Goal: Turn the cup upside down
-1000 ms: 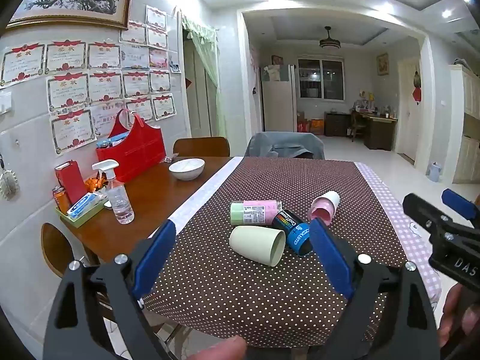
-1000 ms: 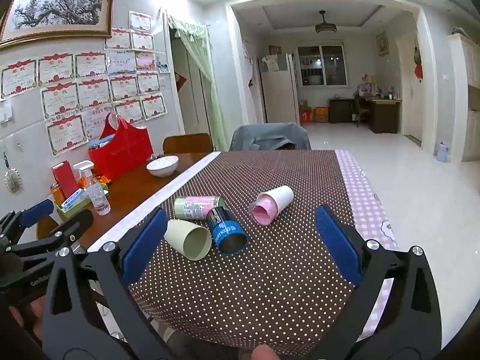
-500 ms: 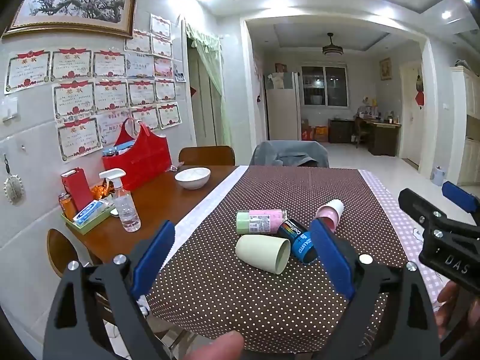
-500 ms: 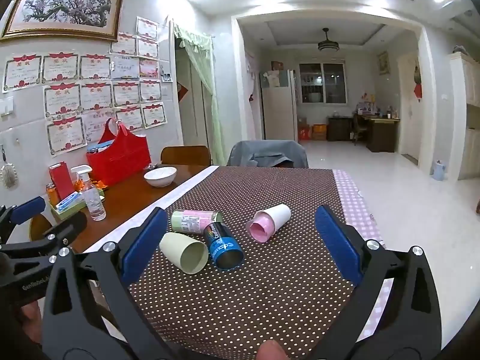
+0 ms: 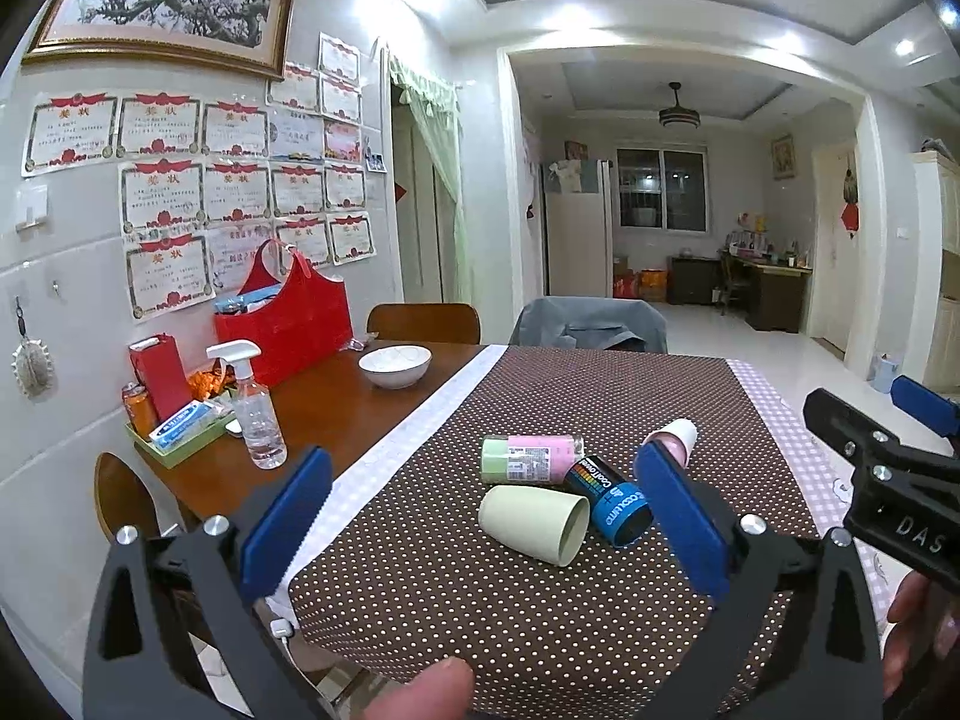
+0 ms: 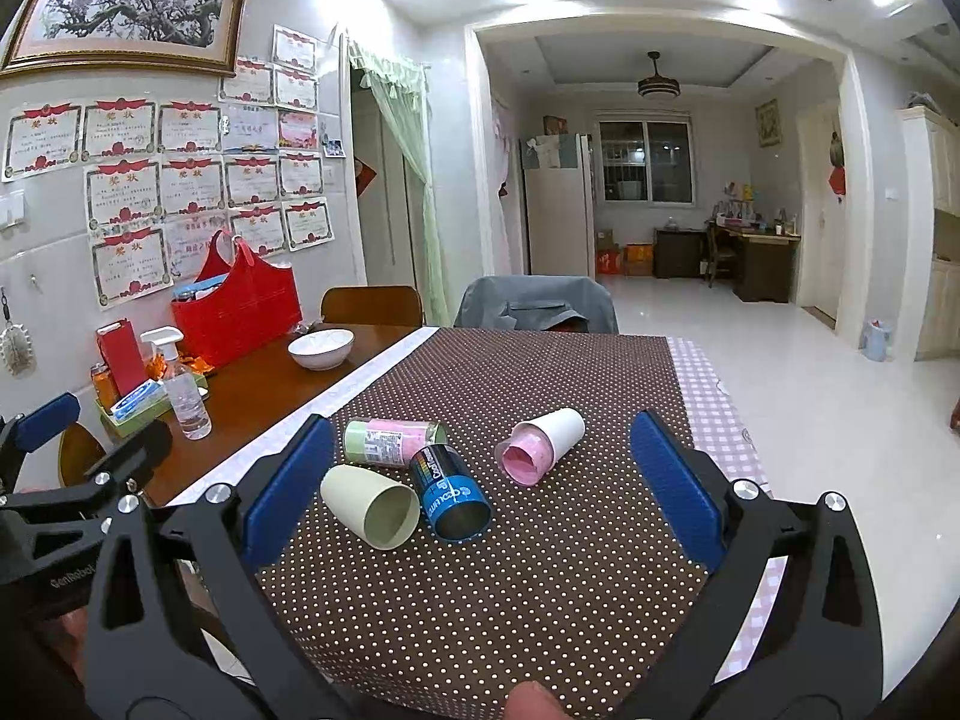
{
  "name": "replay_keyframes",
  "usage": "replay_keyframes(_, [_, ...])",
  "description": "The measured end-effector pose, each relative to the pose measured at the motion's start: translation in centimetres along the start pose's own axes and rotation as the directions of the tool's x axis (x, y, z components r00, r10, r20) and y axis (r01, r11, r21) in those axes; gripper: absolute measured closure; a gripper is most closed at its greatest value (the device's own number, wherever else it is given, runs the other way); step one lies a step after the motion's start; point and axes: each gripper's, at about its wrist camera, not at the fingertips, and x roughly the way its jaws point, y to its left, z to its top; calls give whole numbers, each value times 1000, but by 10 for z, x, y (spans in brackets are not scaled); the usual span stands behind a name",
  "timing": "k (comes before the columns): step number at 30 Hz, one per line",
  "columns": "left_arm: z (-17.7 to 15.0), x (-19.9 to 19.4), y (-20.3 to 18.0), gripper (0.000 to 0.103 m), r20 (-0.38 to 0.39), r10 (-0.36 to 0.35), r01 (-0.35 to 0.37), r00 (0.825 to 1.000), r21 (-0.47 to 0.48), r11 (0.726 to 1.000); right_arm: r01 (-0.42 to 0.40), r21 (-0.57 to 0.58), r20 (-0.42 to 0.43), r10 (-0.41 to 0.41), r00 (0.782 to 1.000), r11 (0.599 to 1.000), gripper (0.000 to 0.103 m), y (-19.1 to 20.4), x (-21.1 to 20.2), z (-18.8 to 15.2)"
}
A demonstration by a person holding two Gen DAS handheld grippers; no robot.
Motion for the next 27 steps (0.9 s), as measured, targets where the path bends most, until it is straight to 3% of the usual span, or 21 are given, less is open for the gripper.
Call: replay_keyframes(27, [-4, 7, 13, 4, -35, 19, -19, 999, -25, 1000, 2, 4, -23, -2, 1000, 1000, 6, 3, 4, -2])
